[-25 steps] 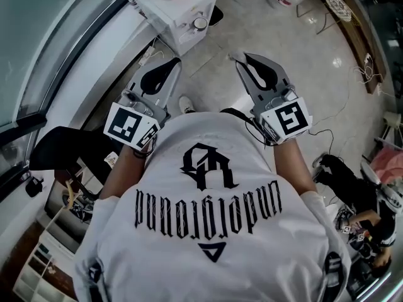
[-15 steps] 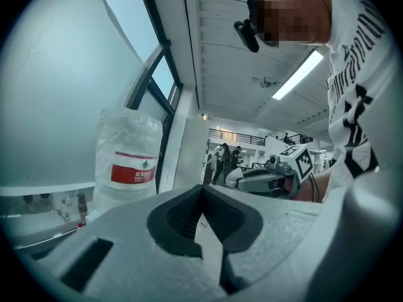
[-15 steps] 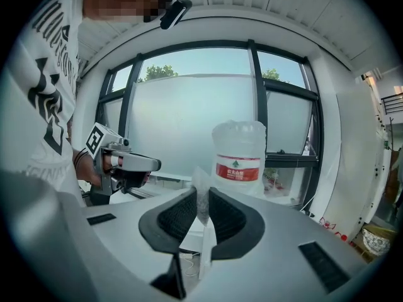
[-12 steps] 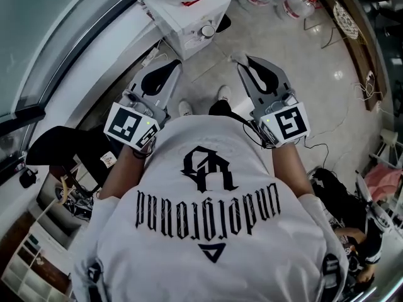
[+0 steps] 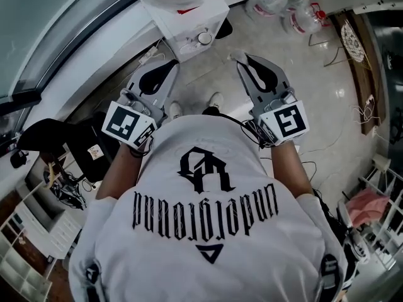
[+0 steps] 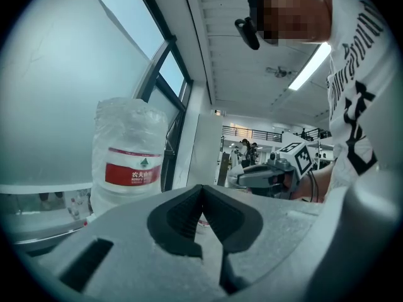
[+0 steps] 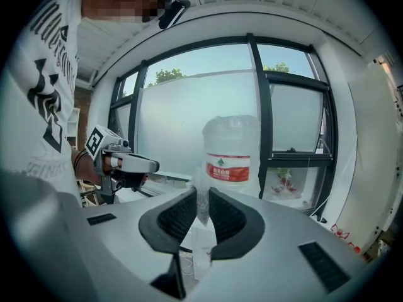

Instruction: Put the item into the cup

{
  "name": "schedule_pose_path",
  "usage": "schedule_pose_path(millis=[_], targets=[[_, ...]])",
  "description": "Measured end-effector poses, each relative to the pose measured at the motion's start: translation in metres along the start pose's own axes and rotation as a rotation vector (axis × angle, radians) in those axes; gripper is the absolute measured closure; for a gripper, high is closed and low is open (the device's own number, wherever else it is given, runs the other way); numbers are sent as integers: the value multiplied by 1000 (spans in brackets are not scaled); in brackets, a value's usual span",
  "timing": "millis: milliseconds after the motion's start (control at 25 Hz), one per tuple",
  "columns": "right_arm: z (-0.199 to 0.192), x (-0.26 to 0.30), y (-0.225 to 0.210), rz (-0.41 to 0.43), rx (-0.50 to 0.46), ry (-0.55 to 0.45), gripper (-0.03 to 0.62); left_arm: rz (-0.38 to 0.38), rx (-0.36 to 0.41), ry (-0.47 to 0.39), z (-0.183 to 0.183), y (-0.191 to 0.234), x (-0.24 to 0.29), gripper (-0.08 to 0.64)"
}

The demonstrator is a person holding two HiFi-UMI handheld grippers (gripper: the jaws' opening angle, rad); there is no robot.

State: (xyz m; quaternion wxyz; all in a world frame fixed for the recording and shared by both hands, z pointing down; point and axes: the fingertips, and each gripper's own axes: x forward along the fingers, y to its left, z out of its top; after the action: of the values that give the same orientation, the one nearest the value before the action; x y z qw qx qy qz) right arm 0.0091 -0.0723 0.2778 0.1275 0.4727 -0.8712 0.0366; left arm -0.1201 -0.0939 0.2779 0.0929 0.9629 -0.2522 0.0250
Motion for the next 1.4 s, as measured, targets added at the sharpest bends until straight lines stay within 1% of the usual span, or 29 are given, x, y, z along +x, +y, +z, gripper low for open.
schedule_pose_path(millis=[200,440,560,640,720,920,1080,1200,1280,1400], targets=[[-14,-10,-40,55,-7,3,529,48,-4,3,-3,-12,38,548],[-29,-14,-70,142,-22,5,529,132,-9,-6,-6,-18,68,548],[-40,-4,-79,177,-24,19,529,154,-11,-10,-12,-13,77,548],[-49,4,-82,187,-1,33,529,167,-24,6,-22,-6,78,548],[-59,14,-87,183,22,42,528,179,-20,28,-35,4,80,548],[-86,31,-100,171,59,70,529,178,-19,81,-64,22,97,548],[-96,48,-99,177,43,89,529,168,-36,110,-82,33,106,548],[-110,64,-93,192,31,99,529,141,-35,128,-101,39,116,548],[-128,76,-92,206,22,108,528,114,-36,134,-117,42,128,548],[-158,95,-99,198,41,140,529,78,-36,151,-143,47,151,548]])
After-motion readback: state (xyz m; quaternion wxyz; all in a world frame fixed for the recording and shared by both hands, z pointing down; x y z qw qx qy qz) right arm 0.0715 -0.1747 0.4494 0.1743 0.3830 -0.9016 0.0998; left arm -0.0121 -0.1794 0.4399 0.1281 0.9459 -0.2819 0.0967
